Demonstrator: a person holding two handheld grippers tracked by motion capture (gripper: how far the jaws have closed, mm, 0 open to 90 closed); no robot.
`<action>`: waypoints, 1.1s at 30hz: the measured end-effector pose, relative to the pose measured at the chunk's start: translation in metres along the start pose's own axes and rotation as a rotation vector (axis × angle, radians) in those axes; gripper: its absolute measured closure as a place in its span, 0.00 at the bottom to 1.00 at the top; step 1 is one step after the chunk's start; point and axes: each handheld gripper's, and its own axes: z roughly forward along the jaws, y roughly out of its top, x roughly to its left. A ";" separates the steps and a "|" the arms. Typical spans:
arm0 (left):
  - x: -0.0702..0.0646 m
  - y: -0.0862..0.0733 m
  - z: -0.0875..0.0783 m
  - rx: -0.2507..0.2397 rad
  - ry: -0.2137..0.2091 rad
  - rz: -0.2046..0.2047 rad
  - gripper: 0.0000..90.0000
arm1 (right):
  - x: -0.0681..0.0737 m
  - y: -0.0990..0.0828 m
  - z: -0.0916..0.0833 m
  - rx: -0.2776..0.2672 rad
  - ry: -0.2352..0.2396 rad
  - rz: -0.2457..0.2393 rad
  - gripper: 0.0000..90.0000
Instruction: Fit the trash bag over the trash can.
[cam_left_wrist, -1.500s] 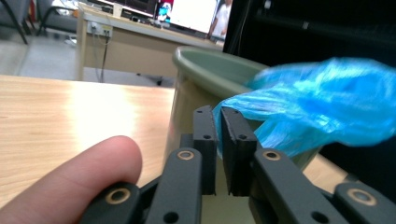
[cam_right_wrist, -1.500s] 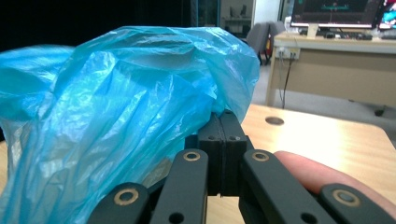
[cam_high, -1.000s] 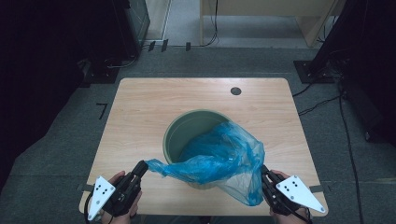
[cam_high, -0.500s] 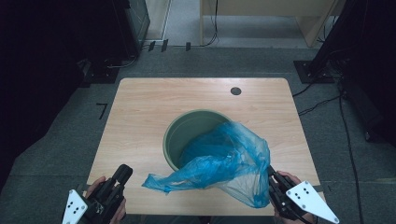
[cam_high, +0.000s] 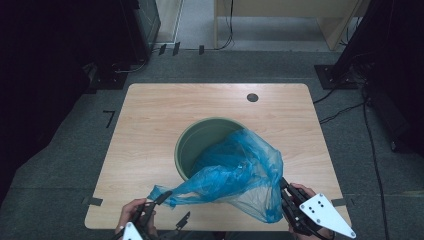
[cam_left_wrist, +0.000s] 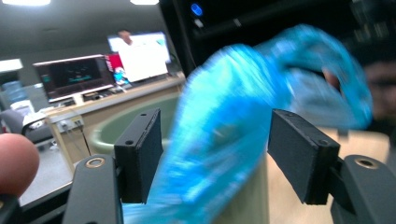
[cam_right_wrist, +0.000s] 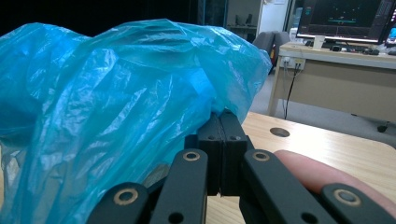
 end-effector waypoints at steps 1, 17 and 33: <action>-0.001 -0.002 0.004 0.010 -0.008 0.005 0.39 | 0.000 0.000 0.000 0.001 -0.001 0.002 1.00; 0.015 0.001 0.009 0.025 -0.004 -0.012 1.00 | 0.001 0.002 0.001 0.001 0.004 -0.003 1.00; 0.056 0.029 0.005 -0.134 -0.035 -0.239 1.00 | 0.014 0.003 0.020 0.074 0.009 -0.117 1.00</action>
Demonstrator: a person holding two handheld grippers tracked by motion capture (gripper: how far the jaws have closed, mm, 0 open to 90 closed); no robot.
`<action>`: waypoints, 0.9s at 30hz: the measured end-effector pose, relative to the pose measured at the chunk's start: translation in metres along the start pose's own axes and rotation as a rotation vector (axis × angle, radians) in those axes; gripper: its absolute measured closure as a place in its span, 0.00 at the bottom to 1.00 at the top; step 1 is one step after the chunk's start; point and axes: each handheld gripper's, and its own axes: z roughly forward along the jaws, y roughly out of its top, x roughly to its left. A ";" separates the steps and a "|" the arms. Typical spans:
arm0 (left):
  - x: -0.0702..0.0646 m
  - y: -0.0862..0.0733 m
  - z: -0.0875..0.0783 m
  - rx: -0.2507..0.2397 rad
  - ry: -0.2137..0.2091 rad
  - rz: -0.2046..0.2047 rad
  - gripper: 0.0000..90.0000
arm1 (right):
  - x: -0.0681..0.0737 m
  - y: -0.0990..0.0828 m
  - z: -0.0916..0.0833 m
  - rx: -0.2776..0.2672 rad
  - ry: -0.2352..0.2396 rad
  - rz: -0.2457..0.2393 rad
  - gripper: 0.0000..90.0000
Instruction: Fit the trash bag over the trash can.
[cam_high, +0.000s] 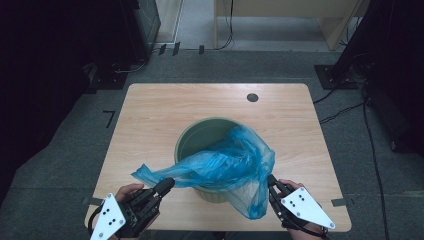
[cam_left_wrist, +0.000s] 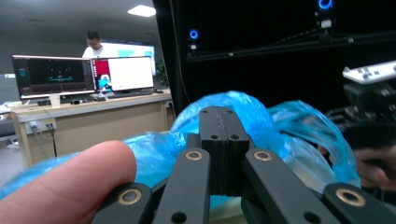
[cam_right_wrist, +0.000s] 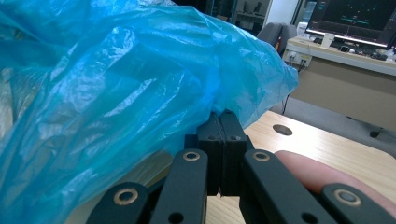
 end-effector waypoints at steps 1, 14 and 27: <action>0.002 0.000 -0.001 -0.003 0.007 -0.010 1.00 | 0.000 0.000 0.000 0.001 -0.001 -0.001 1.00; -0.021 -0.006 0.003 0.060 -0.121 0.000 0.63 | -0.011 0.001 -0.006 -0.028 0.016 0.074 0.99; -0.055 -0.037 0.022 0.269 -0.024 0.332 0.63 | -0.012 0.011 -0.015 -0.072 0.052 0.121 0.99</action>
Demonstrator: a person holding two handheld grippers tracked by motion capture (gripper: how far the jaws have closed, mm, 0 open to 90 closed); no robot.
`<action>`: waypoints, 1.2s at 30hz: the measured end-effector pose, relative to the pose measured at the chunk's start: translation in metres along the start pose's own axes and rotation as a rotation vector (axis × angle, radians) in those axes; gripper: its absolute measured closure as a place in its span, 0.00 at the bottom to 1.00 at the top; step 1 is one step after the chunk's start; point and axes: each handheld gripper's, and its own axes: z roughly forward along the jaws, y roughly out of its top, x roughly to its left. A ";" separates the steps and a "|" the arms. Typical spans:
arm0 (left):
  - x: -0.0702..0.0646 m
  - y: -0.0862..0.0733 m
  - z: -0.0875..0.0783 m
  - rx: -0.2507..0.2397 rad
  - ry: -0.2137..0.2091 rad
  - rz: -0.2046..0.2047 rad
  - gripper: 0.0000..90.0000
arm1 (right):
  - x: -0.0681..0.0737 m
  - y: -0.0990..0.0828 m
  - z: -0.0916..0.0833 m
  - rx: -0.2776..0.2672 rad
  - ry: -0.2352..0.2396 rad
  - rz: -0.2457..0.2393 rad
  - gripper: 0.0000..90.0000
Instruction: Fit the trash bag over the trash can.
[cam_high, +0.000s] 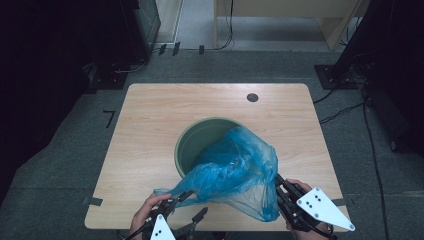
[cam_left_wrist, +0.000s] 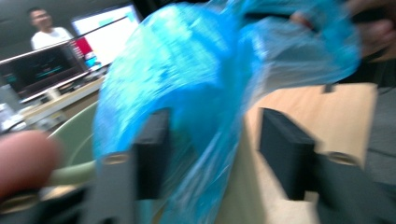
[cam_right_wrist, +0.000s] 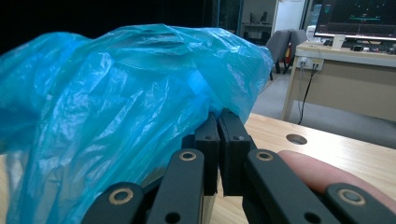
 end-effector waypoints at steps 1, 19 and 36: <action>0.001 0.000 -0.001 -0.002 -0.005 -0.009 0.73 | 0.000 0.000 0.000 0.001 0.000 -0.001 0.99; 0.036 0.019 -0.017 -0.160 -0.019 -0.253 1.00 | 0.003 -0.016 -0.001 0.042 0.071 -0.086 0.84; 0.041 0.019 -0.006 -0.172 0.083 -0.343 1.00 | -0.033 -0.020 -0.033 0.021 0.007 -0.034 0.76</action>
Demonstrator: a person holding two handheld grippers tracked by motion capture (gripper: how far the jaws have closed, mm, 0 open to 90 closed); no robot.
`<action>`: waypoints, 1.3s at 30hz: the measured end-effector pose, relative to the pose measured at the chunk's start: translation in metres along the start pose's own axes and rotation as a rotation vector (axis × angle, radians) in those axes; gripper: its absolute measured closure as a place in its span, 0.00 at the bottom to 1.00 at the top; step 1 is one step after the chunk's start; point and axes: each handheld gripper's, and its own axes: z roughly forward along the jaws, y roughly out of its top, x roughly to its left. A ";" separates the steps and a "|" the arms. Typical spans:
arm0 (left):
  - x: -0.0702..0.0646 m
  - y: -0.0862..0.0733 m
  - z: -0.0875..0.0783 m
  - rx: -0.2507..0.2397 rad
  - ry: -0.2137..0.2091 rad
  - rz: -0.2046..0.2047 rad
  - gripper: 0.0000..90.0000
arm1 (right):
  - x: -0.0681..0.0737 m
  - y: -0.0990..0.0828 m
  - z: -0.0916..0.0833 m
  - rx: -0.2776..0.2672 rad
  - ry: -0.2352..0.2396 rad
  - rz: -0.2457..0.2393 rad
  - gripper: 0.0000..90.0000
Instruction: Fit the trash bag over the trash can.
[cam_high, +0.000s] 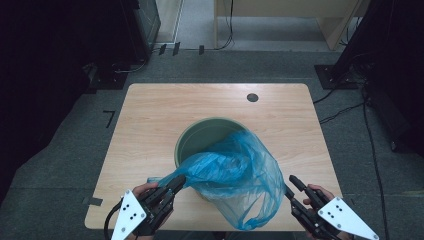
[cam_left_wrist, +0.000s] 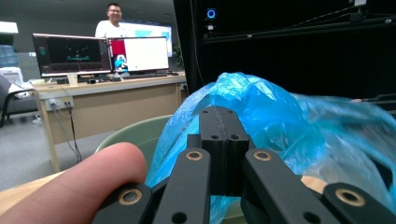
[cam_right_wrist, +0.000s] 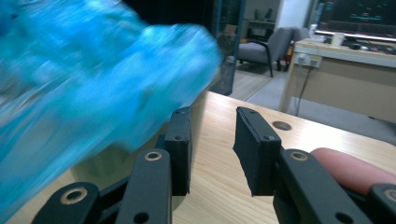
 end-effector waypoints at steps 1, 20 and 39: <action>-0.001 0.000 0.001 -0.002 0.001 0.001 1.00 | -0.002 0.001 -0.002 -0.003 -0.007 0.016 0.76; -0.006 0.004 0.021 -0.021 -0.055 0.007 1.00 | 0.040 0.034 -0.004 -0.084 0.041 -0.020 0.60; -0.017 0.035 0.041 -0.082 -0.106 0.014 1.00 | 0.074 0.064 0.039 -0.109 0.131 -0.091 0.56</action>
